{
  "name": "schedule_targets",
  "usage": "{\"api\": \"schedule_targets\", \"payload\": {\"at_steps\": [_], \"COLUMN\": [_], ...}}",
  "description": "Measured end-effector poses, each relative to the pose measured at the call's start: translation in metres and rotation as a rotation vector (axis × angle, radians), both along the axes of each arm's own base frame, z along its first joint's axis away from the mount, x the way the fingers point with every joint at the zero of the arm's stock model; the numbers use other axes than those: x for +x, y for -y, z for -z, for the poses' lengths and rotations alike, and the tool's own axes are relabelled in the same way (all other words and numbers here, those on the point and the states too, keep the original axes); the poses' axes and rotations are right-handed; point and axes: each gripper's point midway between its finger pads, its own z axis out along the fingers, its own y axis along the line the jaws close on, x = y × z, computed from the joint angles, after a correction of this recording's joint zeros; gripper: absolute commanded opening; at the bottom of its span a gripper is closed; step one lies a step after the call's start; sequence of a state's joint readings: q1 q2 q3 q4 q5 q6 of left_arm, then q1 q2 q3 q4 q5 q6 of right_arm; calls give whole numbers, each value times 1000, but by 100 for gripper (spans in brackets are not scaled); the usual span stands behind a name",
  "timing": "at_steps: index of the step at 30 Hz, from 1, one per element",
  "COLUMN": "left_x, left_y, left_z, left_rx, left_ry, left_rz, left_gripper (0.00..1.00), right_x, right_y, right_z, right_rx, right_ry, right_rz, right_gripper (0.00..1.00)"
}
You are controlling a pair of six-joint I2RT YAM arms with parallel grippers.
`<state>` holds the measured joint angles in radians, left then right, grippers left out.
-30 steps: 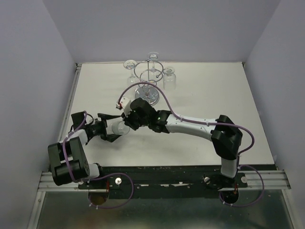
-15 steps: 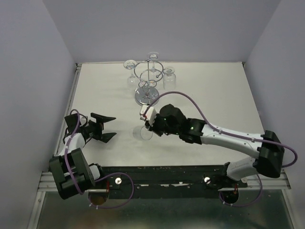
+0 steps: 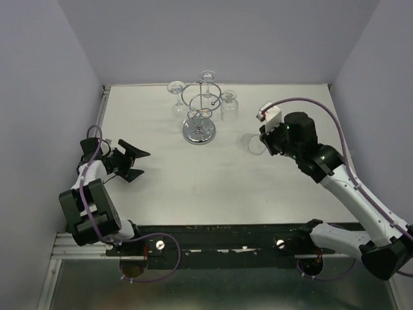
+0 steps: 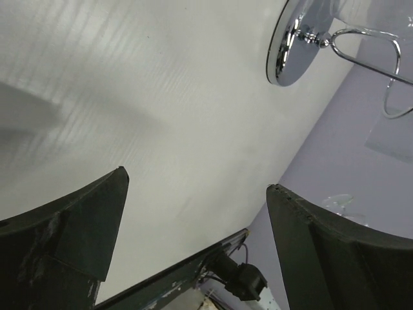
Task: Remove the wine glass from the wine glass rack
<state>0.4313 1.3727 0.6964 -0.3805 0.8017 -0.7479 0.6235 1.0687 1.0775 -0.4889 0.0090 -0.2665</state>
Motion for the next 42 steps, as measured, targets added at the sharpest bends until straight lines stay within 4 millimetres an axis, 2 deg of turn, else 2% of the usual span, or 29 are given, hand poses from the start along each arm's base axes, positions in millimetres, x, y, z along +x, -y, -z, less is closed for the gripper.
{"api": "schedule_targets", "payload": {"at_steps": [7, 9, 12, 16, 23, 26, 33, 37, 42], "left_x": [19, 22, 25, 30, 44, 58, 75, 69, 62], "left_y": [-21, -25, -26, -28, -25, -26, -45, -55, -48], "left_z": [13, 15, 19, 30, 31, 28, 34, 47, 54], "left_rx": [112, 133, 156, 202, 299, 399, 646, 720, 730], "left_ry": [-18, -8, 2, -10, 54, 125, 241, 234, 225], "left_rz": [25, 30, 40, 47, 110, 221, 486, 589, 661], "left_gripper": [99, 99, 99, 99, 99, 99, 99, 99, 99], "right_x": [52, 61, 68, 82, 137, 154, 170, 176, 184], "right_y": [110, 137, 162, 184, 210, 226, 249, 263, 272], "right_z": [-17, -8, 15, 36, 35, 43, 80, 82, 76], "right_rx": [13, -18, -69, -129, -155, -157, -170, -153, -137], "right_ry": [-61, -83, -156, -255, -287, -306, -401, -416, -399], "right_rz": [426, 531, 615, 664, 698, 713, 747, 771, 784], "right_gripper": [1, 1, 1, 1, 1, 1, 1, 1, 1]}}
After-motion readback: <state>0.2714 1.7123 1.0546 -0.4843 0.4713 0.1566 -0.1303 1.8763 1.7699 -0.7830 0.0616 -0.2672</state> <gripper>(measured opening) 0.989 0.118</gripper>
